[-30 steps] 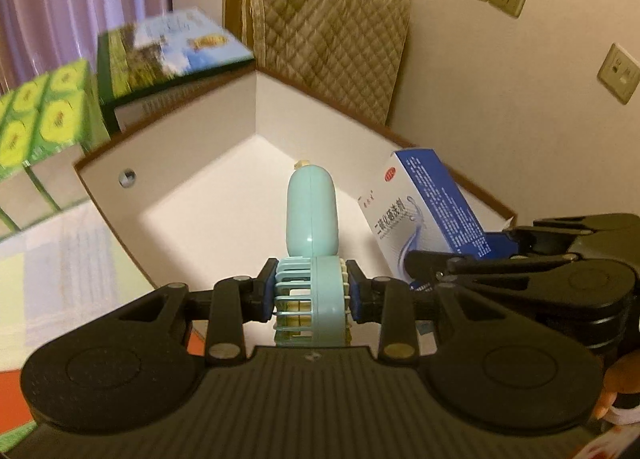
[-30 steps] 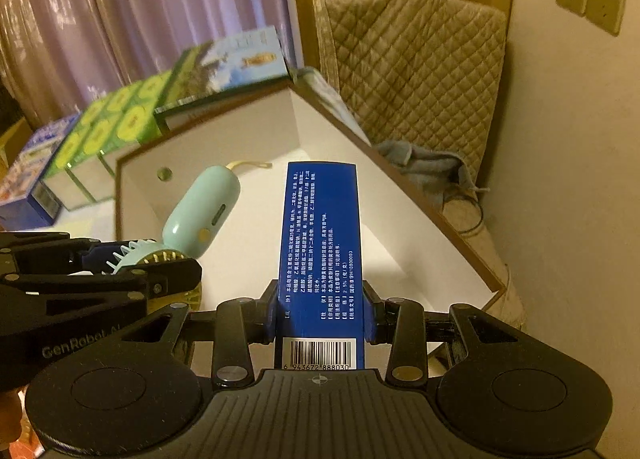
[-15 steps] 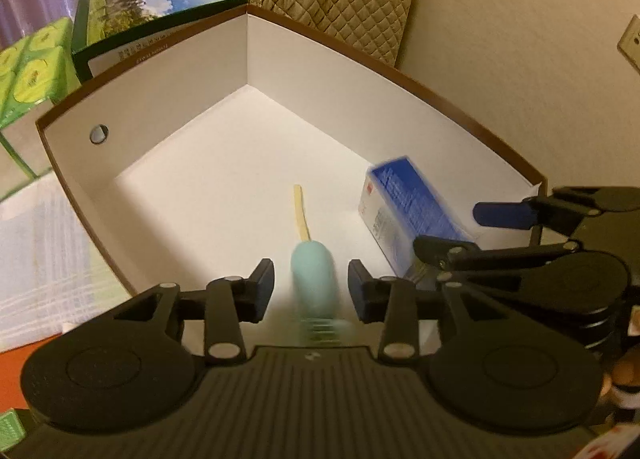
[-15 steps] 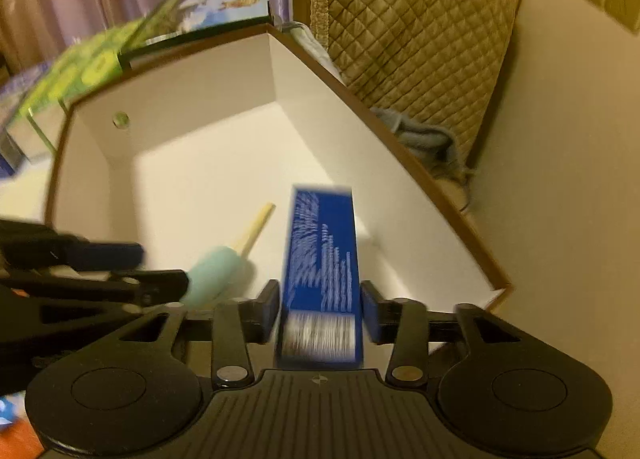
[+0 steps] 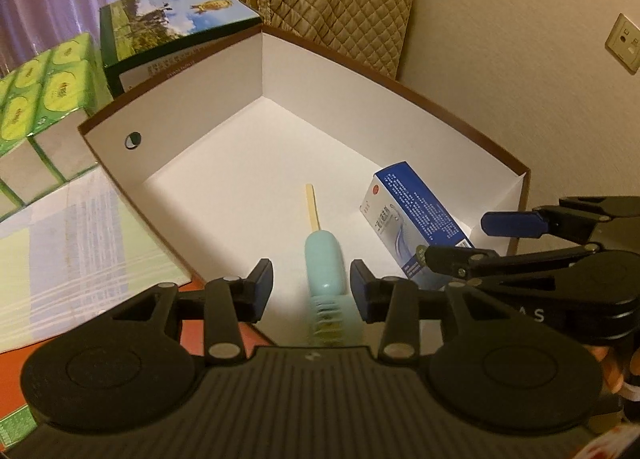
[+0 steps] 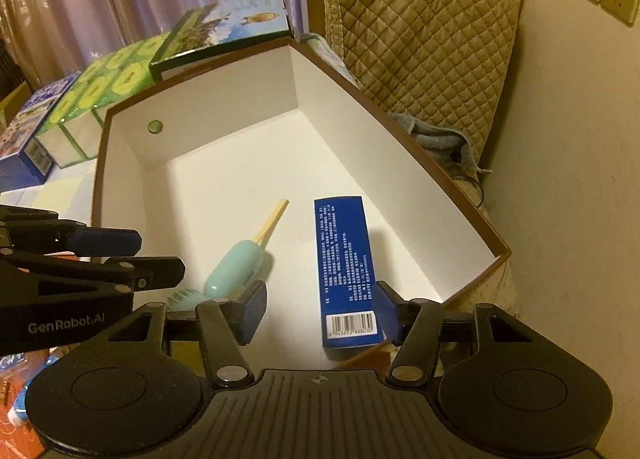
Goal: Organize rigid objects
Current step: 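Carry the fan and blue box into the brown box and release both, then withdraw both grippers from the brown box back over the mat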
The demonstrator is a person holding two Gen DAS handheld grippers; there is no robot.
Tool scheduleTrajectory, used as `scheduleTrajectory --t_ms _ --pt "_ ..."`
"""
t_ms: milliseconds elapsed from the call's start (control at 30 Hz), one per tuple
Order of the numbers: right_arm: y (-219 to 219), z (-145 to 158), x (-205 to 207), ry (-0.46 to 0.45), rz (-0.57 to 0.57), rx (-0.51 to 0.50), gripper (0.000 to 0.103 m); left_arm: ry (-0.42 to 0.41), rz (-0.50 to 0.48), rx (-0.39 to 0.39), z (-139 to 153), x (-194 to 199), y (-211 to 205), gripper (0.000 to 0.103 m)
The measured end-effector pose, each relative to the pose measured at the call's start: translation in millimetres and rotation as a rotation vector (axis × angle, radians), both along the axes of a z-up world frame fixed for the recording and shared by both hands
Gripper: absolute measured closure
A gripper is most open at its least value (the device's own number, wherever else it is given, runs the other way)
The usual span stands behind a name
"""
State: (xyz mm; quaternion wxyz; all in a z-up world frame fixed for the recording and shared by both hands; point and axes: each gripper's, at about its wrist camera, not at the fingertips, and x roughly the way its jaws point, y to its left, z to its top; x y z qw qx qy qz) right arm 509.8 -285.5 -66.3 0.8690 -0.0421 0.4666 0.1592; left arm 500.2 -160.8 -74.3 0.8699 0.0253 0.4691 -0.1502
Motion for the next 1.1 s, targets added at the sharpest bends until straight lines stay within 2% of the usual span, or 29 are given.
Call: scheduleTrajectory --t_ms 533,933,1100 --pt "11 35 -53 -0.068 -0.044 0.042 0.047 -0.059 0.010 -0.028 31 -47 33 0.066" --pt "38 49 -109 -0.078 -0.088 0.075 0.047 -0.083 0.024 -0.055 52 -100 97 0.065" --pt "58 50 -136 -0.068 -0.071 0.095 0.047 -0.080 0.041 -0.066 56 -125 128 0.065"
